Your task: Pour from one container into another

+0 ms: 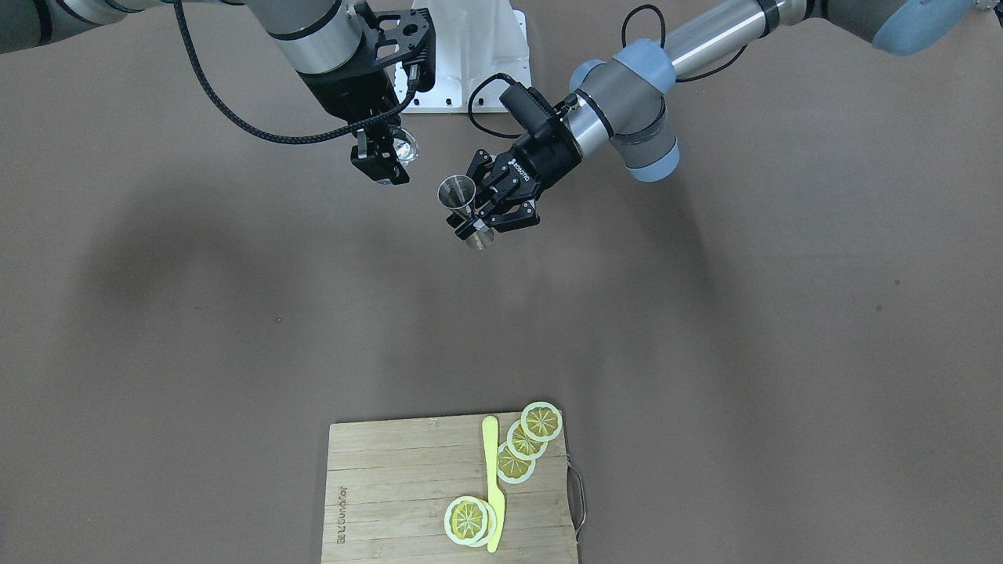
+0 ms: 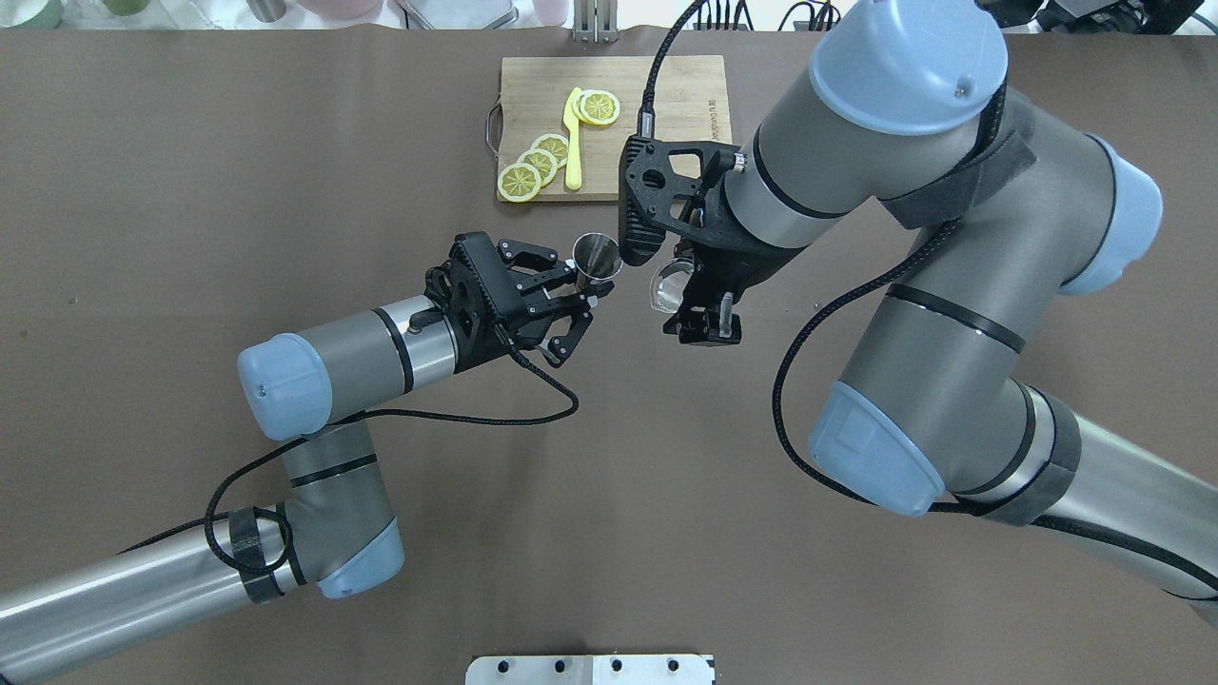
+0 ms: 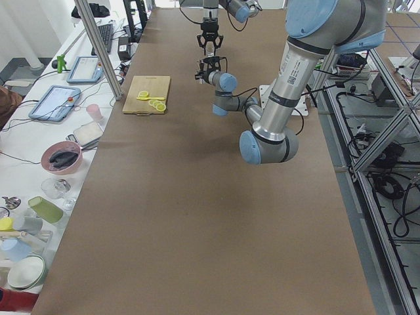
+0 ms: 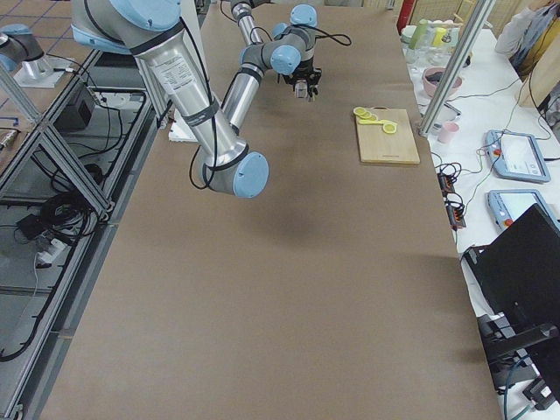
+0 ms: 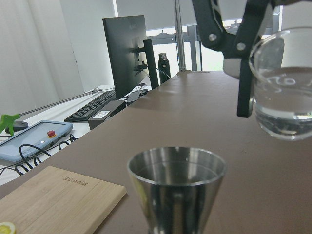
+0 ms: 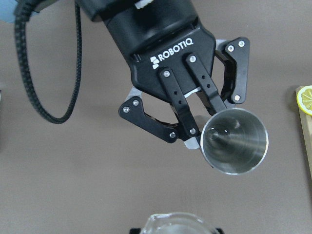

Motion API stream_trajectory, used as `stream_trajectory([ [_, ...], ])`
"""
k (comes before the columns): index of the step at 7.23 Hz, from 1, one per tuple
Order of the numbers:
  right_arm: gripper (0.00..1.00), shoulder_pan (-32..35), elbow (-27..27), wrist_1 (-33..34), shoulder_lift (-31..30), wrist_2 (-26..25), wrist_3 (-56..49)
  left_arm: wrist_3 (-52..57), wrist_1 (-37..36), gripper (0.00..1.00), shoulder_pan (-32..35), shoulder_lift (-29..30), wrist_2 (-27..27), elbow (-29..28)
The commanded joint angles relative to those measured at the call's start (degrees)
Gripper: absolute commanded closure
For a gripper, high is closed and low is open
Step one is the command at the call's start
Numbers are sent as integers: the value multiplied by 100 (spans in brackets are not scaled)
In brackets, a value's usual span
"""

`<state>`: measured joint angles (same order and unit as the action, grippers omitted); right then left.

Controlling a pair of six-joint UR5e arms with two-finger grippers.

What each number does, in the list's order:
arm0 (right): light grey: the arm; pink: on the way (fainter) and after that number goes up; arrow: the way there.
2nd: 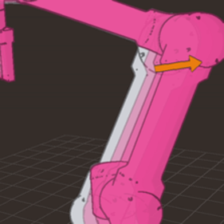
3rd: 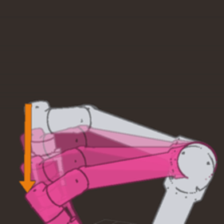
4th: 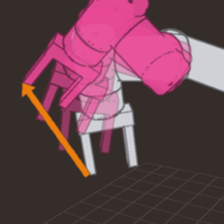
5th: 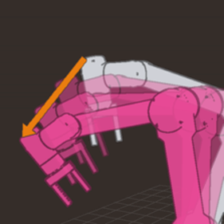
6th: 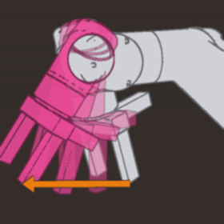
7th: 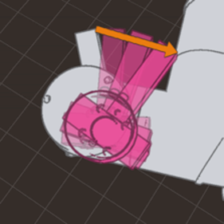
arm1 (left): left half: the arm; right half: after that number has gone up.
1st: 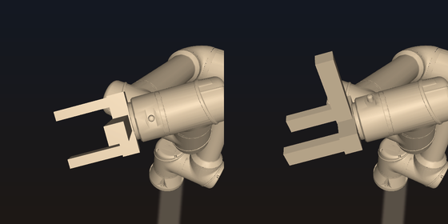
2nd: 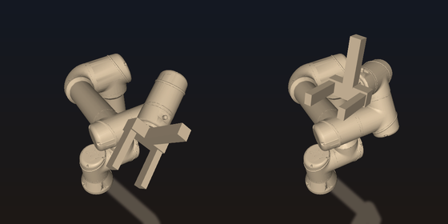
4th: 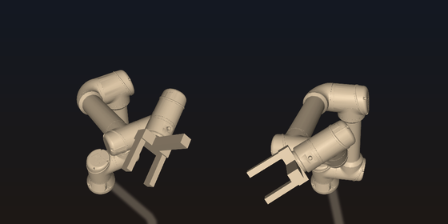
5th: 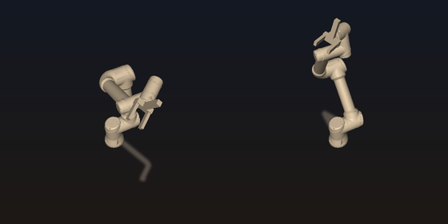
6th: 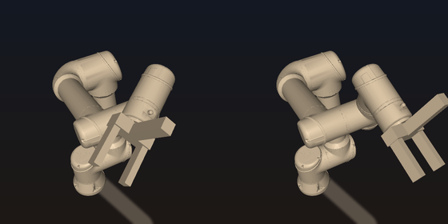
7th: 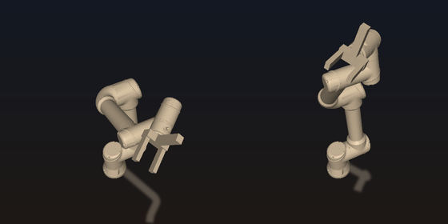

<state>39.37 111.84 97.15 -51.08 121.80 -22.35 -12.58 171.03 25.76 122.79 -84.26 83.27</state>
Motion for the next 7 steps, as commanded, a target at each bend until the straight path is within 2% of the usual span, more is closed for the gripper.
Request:
stream_trajectory([
  [1,100,44,-232,-12,89,28,-208,1,0,100,-19,0,-3,-13],
  [3,100,141,-548,-12,343,89,-498,1,0,100,-19,-26,-12,-13],
  [7,100,352,-839,-12,563,291,-876,-8,96,100,-19,-79,-20,40],
])
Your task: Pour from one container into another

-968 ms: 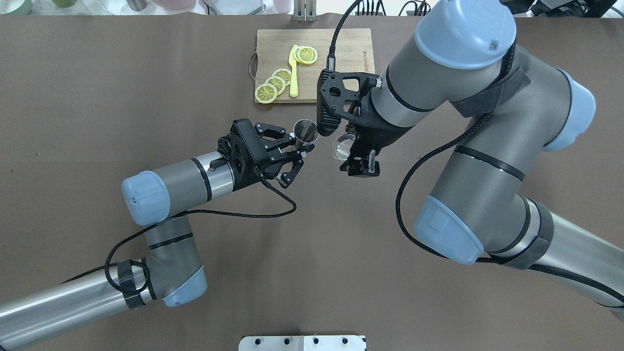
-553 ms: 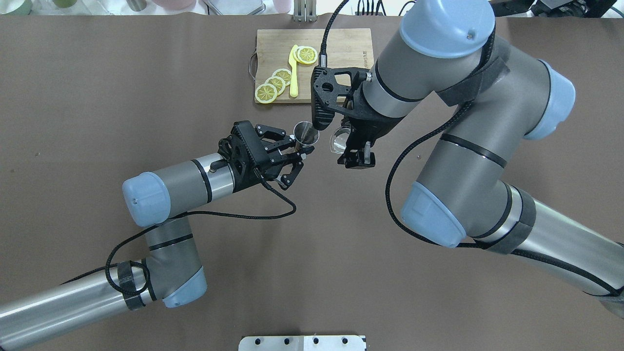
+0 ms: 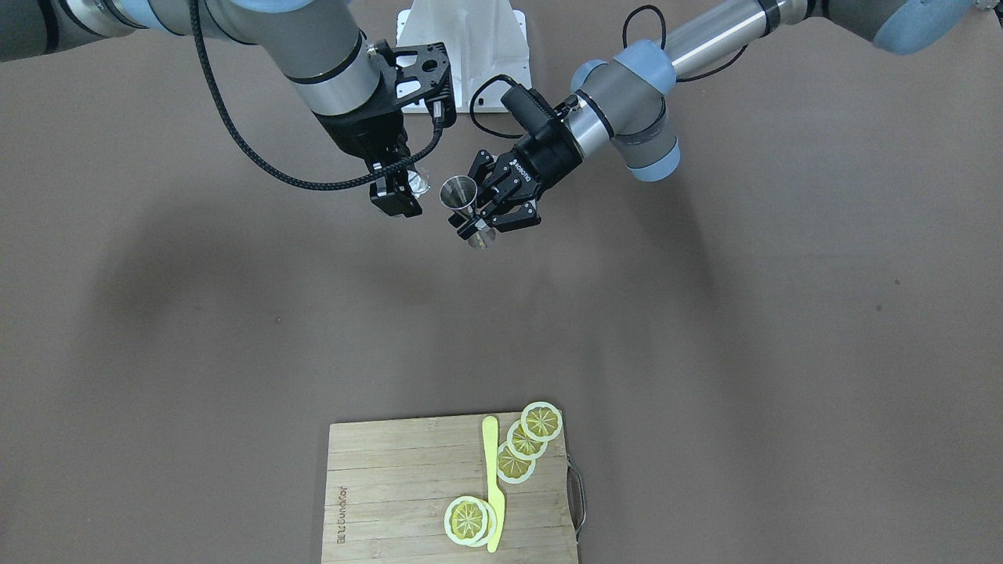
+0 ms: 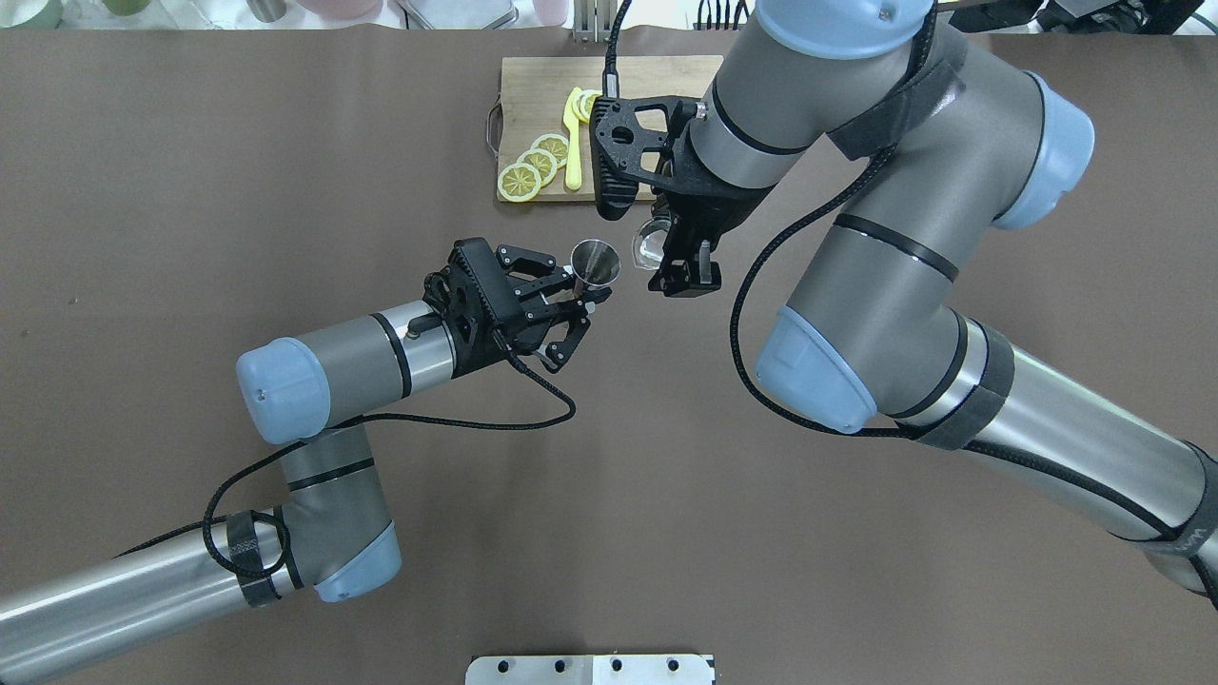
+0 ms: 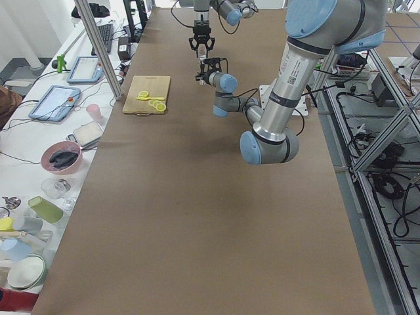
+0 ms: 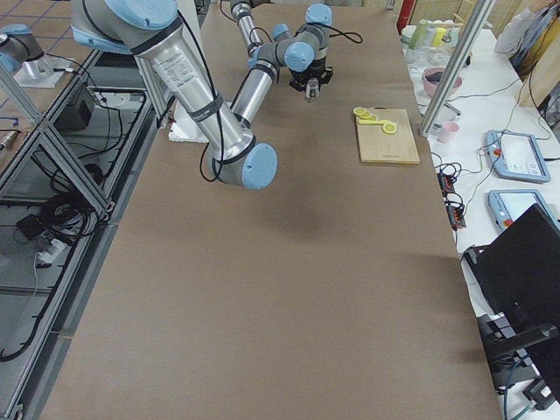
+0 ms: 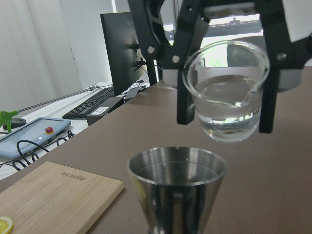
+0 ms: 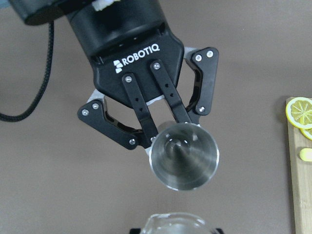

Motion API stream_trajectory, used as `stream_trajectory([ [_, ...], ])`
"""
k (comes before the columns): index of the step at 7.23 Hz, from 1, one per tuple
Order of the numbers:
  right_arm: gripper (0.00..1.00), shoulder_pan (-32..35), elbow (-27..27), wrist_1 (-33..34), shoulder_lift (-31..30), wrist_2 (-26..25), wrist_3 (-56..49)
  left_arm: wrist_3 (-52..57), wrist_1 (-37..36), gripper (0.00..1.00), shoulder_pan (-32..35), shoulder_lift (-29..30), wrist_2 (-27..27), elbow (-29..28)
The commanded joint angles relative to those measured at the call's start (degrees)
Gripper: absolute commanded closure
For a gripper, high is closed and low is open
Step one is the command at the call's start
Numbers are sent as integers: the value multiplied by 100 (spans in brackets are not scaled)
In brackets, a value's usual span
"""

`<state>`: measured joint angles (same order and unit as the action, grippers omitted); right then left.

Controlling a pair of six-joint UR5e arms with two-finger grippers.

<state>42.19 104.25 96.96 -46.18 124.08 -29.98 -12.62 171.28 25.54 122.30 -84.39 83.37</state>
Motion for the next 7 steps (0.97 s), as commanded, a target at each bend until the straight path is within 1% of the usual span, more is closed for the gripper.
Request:
stream_trajectory([
  [1,100,70,-150,7,161,73,-139,-3,116,100,3,-83,-16,38],
  [5,100,61,-317,94,408,73,-148,5,151,100,21,-110,-33,21],
  [7,100,61,-318,121,417,81,-148,-3,440,100,12,-277,-33,12],
])
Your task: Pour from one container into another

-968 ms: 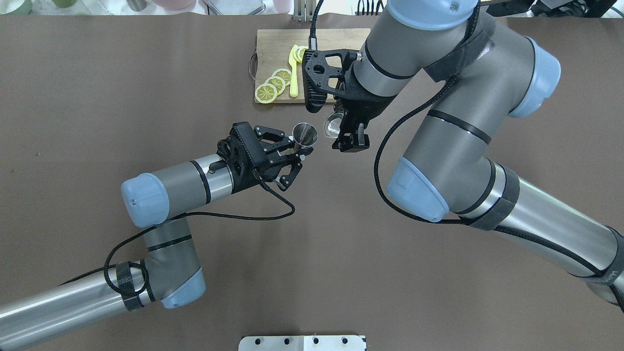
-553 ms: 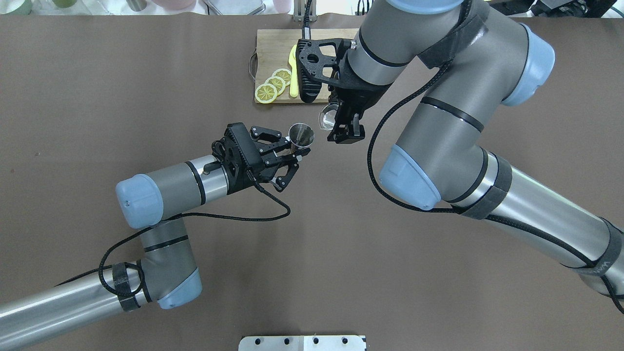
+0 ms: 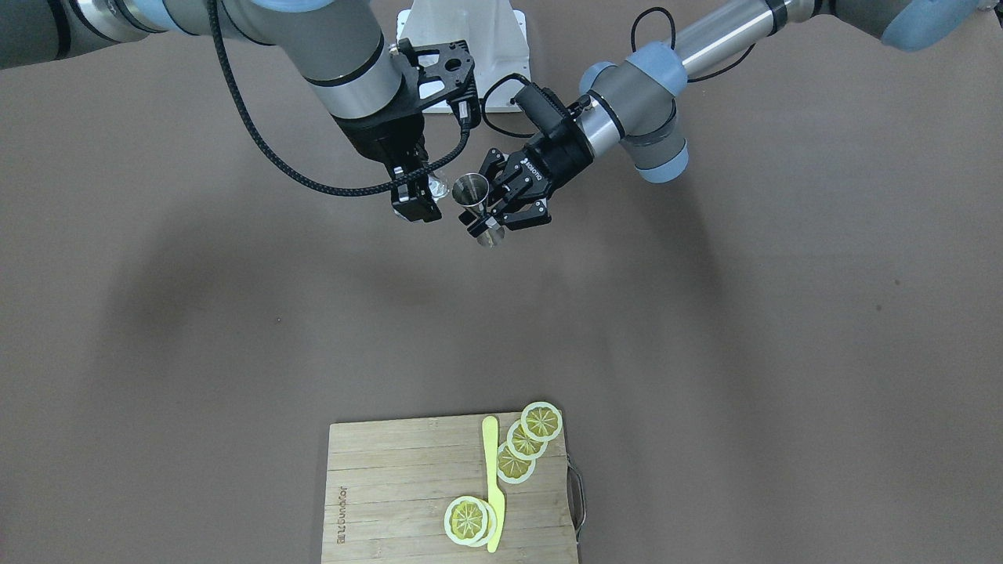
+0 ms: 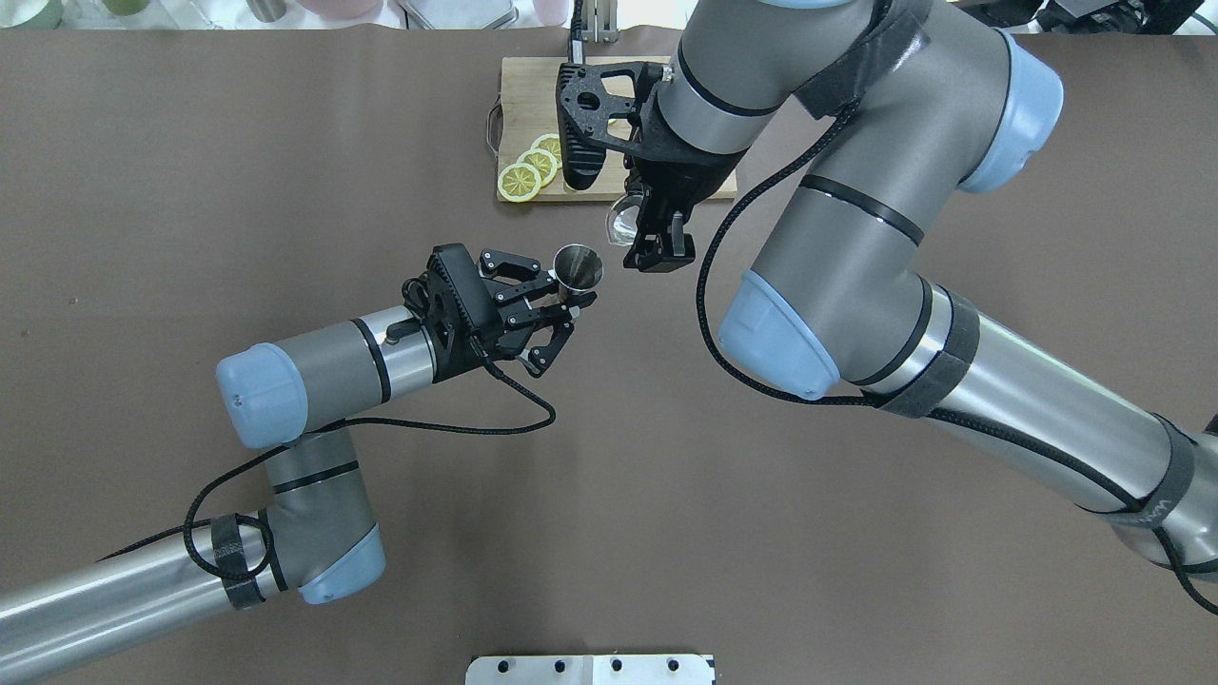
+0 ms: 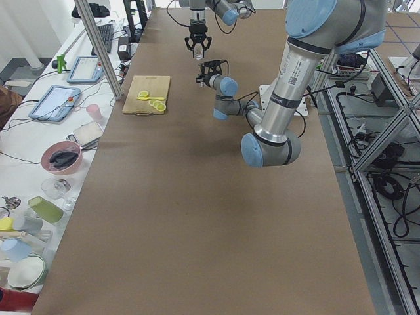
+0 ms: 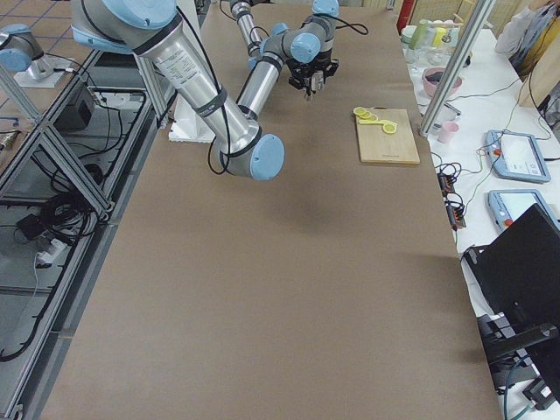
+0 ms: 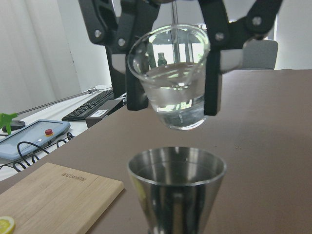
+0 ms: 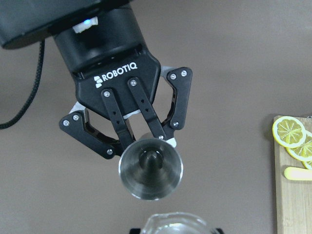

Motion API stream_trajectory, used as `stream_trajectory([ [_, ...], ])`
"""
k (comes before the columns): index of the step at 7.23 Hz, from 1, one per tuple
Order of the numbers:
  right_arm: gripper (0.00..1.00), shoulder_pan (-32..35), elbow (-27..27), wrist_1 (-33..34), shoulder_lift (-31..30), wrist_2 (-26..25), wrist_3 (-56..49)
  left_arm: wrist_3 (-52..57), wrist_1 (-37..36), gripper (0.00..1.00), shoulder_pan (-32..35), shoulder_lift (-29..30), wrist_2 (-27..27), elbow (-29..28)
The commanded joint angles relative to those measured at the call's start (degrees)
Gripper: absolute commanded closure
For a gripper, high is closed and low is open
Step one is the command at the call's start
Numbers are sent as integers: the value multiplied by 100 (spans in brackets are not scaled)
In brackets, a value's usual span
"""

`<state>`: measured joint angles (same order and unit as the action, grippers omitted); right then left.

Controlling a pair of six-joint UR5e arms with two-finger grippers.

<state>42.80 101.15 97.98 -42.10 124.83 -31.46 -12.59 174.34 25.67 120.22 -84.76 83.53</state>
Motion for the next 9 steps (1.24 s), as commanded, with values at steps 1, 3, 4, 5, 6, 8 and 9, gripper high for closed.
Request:
stream_trajectory([
  [1,100,-9,-16,20,-17,7,-1,2,136,100,-10,-69,4,-3],
  [3,100,0,-7,20,-53,-2,-36,2,118,100,-19,-52,4,-21],
  [4,100,0,27,2,-140,-2,-45,2,101,100,-19,-34,4,-21],
  [5,100,8,106,-7,-228,-2,-45,2,74,100,-27,-8,12,-29],
  [6,100,0,98,19,-176,15,-54,2,57,100,-36,27,21,-55],
  [8,100,0,89,107,-114,7,-54,2,39,100,-45,238,21,-257],
  [9,100,0,98,108,-141,-2,-54,2,30,100,-45,282,12,-258],
])
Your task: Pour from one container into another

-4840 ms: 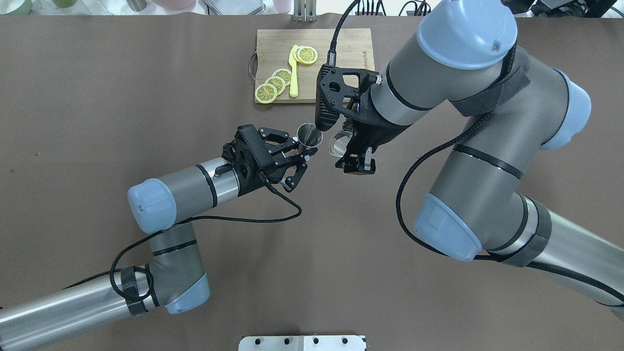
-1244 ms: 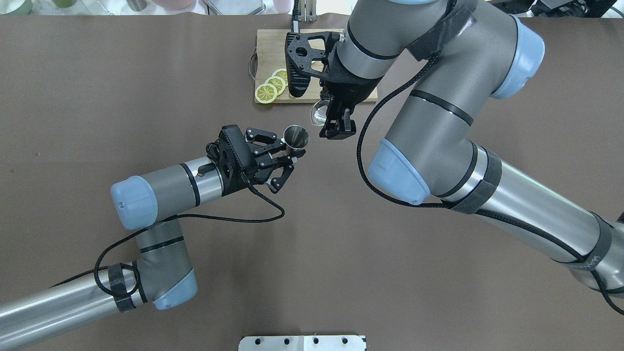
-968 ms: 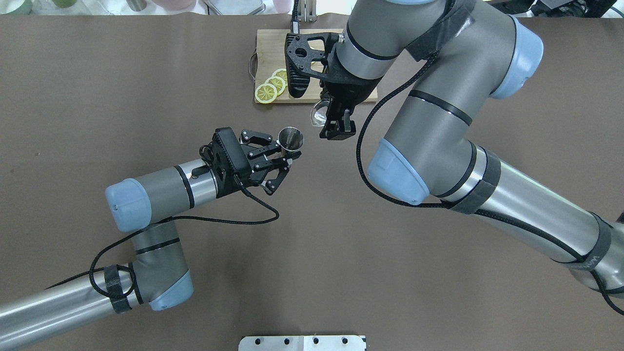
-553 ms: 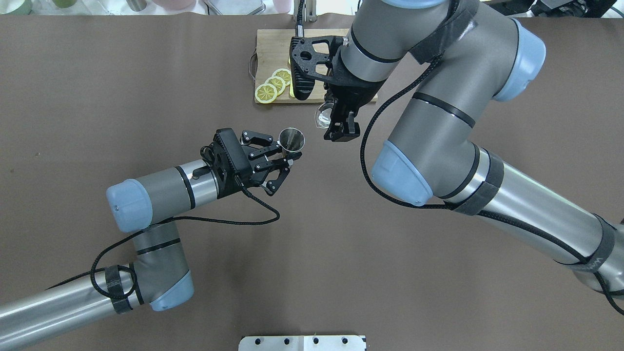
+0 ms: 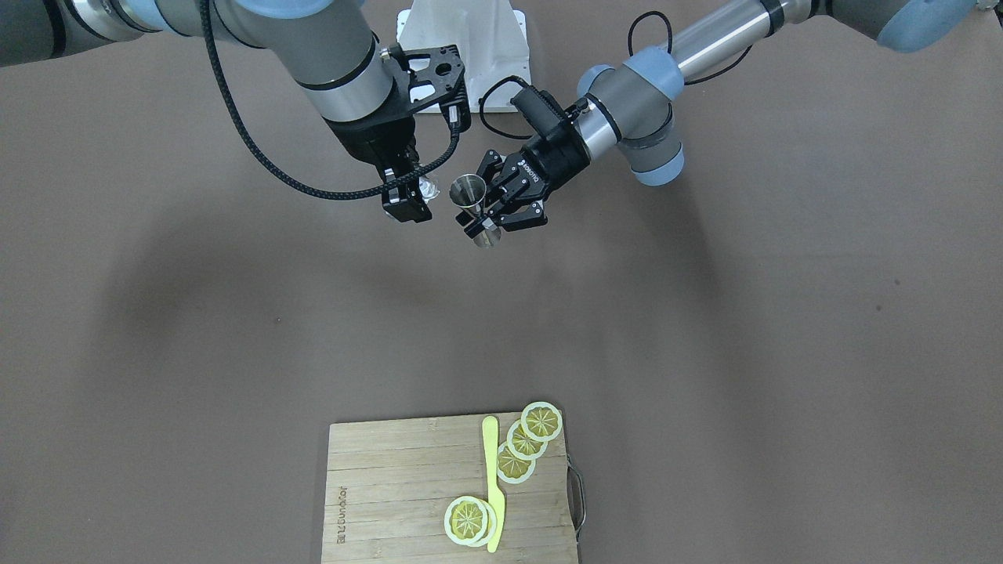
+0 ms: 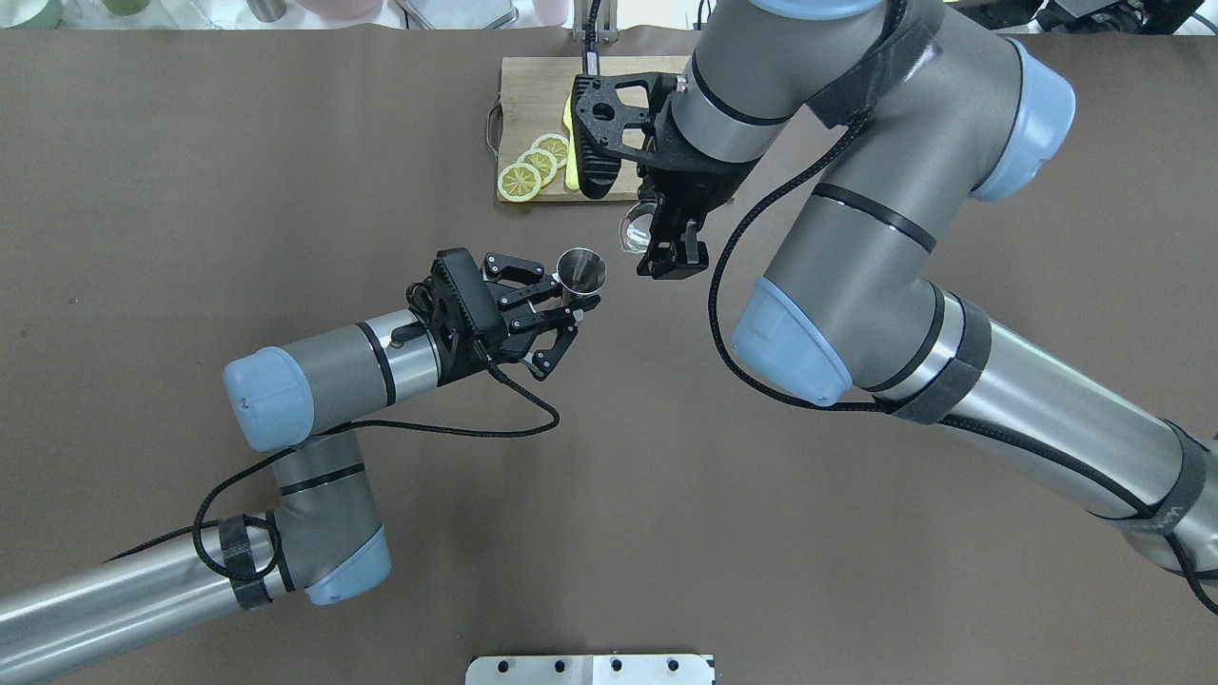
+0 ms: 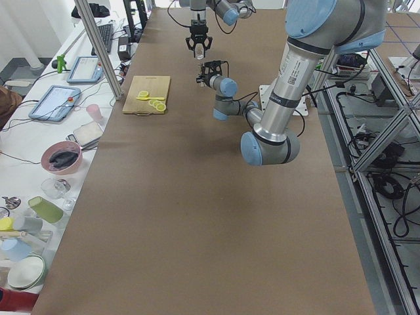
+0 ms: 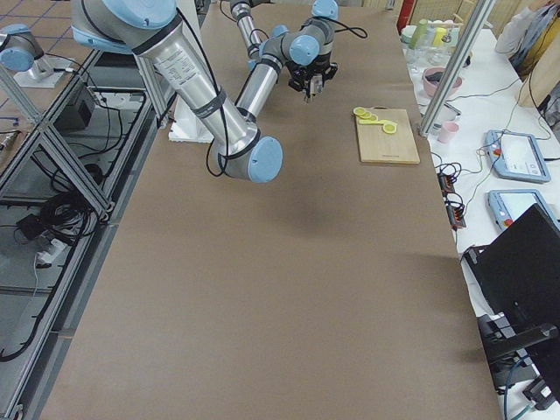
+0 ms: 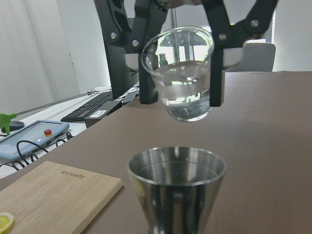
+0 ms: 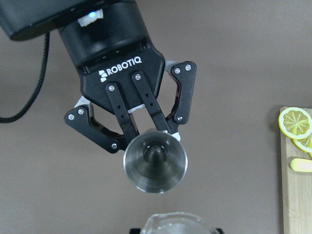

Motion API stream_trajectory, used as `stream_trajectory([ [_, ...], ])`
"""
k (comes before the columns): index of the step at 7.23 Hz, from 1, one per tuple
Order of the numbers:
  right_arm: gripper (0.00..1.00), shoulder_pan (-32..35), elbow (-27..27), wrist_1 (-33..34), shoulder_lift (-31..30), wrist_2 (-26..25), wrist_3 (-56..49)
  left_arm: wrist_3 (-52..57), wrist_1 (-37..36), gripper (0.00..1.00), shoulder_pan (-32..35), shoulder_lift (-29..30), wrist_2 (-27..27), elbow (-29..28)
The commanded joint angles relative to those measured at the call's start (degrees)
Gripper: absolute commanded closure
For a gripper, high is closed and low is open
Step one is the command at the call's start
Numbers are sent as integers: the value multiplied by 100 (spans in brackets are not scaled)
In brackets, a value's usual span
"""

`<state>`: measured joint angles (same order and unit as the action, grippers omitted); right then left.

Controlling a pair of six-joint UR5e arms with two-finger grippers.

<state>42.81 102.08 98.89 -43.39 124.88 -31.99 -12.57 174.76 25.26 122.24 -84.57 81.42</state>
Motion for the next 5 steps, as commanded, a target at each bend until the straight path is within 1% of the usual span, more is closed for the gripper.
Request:
stream_trajectory([
  [1,100,0,5,7,-37,-7,-9,-9,-12,100,-4,81,-15,-47],
  [5,100,9,32,121,-12,-7,-45,0,-12,100,-4,72,-15,-56],
])
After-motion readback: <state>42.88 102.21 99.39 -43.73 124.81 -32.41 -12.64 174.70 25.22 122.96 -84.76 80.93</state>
